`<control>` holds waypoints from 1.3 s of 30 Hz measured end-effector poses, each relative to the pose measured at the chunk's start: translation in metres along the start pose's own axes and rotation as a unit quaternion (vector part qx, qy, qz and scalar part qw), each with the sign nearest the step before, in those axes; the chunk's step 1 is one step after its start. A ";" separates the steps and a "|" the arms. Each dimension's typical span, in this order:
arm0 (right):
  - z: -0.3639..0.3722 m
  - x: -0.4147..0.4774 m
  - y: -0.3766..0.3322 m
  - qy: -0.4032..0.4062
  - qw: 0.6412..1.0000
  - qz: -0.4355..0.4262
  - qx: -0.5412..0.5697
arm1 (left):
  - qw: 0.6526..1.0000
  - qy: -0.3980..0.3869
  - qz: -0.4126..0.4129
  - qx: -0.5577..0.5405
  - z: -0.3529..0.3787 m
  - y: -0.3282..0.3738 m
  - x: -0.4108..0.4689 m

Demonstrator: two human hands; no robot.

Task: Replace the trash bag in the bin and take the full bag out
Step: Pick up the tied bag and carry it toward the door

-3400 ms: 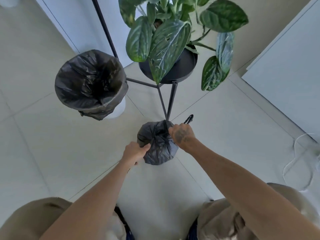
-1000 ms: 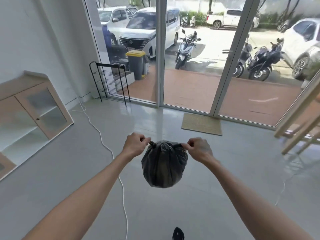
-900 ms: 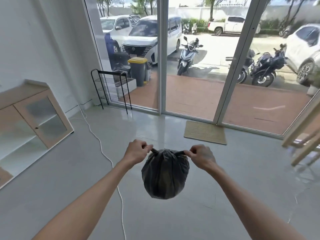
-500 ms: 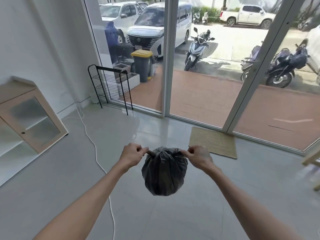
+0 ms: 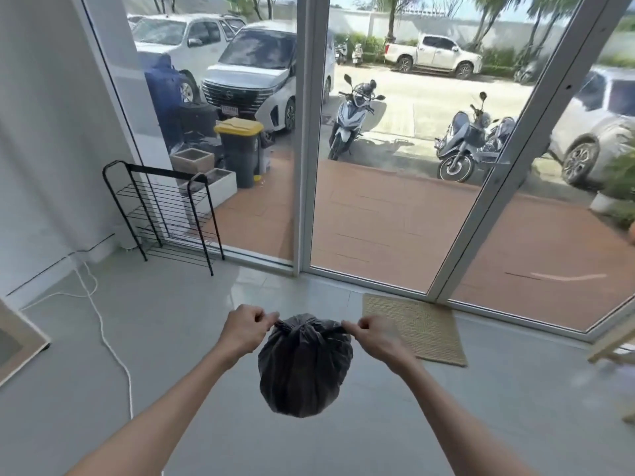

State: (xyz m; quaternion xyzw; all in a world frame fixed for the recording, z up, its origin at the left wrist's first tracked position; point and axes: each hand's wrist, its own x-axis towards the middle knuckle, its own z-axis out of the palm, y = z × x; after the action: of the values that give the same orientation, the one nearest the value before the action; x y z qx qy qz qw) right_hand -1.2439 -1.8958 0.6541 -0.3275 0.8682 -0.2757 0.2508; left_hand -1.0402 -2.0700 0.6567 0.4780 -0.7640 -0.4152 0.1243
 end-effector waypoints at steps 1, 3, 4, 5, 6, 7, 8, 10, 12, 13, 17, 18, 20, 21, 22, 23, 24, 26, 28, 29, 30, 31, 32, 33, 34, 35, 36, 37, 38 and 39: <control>0.001 0.024 -0.006 -0.003 1.000 0.014 0.015 | 1.000 -0.008 -0.004 0.004 0.001 0.001 0.027; 0.002 0.067 -0.016 -0.007 0.999 0.025 0.043 | 1.000 -0.016 -0.011 0.002 0.001 0.006 0.071; 0.002 0.088 -0.021 -0.008 0.999 0.026 0.046 | 1.000 -0.019 -0.014 0.005 0.000 0.008 0.092; 0.003 0.110 -0.025 -0.013 0.999 0.031 0.043 | 1.000 -0.025 -0.016 0.007 0.000 0.010 0.114; 0.005 0.129 -0.027 -0.019 0.998 0.032 0.046 | 0.999 -0.032 -0.019 0.015 0.000 0.011 0.133; 0.006 0.150 -0.030 -0.026 0.998 0.034 0.053 | 0.999 -0.039 -0.024 0.027 0.000 0.012 0.153; 0.007 0.170 -0.033 -0.034 0.997 0.036 0.067 | 0.998 -0.045 -0.028 0.026 0.001 0.013 0.173; 0.006 0.224 -0.039 -0.047 0.994 0.044 0.090 | 0.998 -0.047 -0.048 0.017 0.003 0.019 0.224; 0.006 0.266 -0.045 -0.056 0.993 0.048 0.095 | 0.997 -0.044 -0.056 0.007 0.004 0.025 0.263; 0.006 0.286 -0.048 -0.062 0.993 0.047 0.092 | 0.997 -0.043 -0.061 -0.001 0.006 0.027 0.280; 0.012 0.357 -0.055 -0.090 0.988 0.077 0.095 | 0.993 -0.061 -0.094 -0.030 0.013 0.033 0.341; 0.021 0.381 -0.059 -0.105 0.986 0.083 0.095 | 0.992 -0.064 -0.106 -0.032 0.012 0.027 0.364; 0.020 0.397 -0.061 -0.110 0.983 0.094 0.110 | 0.989 -0.077 -0.113 -0.049 0.015 0.028 0.383; 0.026 0.417 -0.064 -0.121 0.980 0.103 0.117 | 0.987 -0.084 -0.123 -0.057 0.014 0.024 0.404; 0.032 0.439 -0.067 -0.125 0.979 0.112 0.118 | 0.985 -0.093 -0.129 -0.061 0.014 0.019 0.428; 0.036 0.455 -0.070 -0.129 0.977 0.121 0.119 | 0.984 -0.102 -0.133 -0.065 0.013 0.016 0.447; 0.040 0.472 -0.072 -0.129 0.975 0.129 0.123 | 0.982 -0.110 -0.136 -0.069 0.012 0.013 0.467; 0.051 0.507 -0.078 -0.121 0.971 0.153 0.140 | 0.978 -0.131 -0.144 -0.072 0.011 0.004 0.512; 0.058 0.533 -0.085 -0.119 0.967 0.174 0.141 | 0.974 -0.144 -0.159 -0.077 0.012 -0.002 0.545; 0.065 0.550 -0.087 -0.121 0.965 0.184 0.141 | 0.971 -0.154 -0.164 -0.076 0.014 -0.008 0.566; 0.070 0.563 -0.088 -0.119 0.964 0.192 0.145 | 0.970 -0.161 -0.167 -0.077 0.015 -0.011 0.581; 0.076 0.576 -0.089 -0.119 0.961 0.199 0.151 | 0.968 -0.166 -0.171 -0.077 0.017 -0.015 0.596; 0.083 0.590 -0.088 -0.123 0.957 0.210 0.156 | 0.967 -0.167 -0.179 -0.075 0.021 -0.021 0.613; 0.087 0.598 -0.088 -0.123 0.954 0.219 0.161 | 0.966 -0.162 -0.187 -0.073 0.023 -0.025 0.622; 0.093 0.607 -0.085 -0.124 0.950 0.232 0.168 | 0.965 -0.159 -0.198 -0.070 0.026 -0.030 0.631; 0.102 0.624 -0.080 -0.124 0.944 0.248 0.177 | 0.962 -0.155 -0.213 -0.067 0.031 -0.038 0.648; 0.108 0.636 -0.077 -0.121 0.940 0.260 0.186 | 0.961 -0.149 -0.226 -0.061 0.036 -0.044 0.659; 0.117 0.652 -0.072 -0.122 0.935 0.273 0.190 | 0.958 -0.143 -0.243 -0.056 0.043 -0.053 0.673; 0.126 0.666 -0.066 -0.119 0.931 0.285 0.193 | 0.956 -0.136 -0.257 -0.049 0.051 -0.062 0.686; 0.133 0.681 -0.061 -0.111 0.928 0.295 0.201 | 0.955 -0.126 -0.263 -0.048 0.059 -0.071 0.700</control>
State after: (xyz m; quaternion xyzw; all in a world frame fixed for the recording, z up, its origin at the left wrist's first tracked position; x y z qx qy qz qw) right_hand -1.5850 -2.4579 0.4233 -0.0279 0.8187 -0.3195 0.4762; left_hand -1.3888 -2.6372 0.4216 0.5993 -0.5994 -0.5268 -0.0641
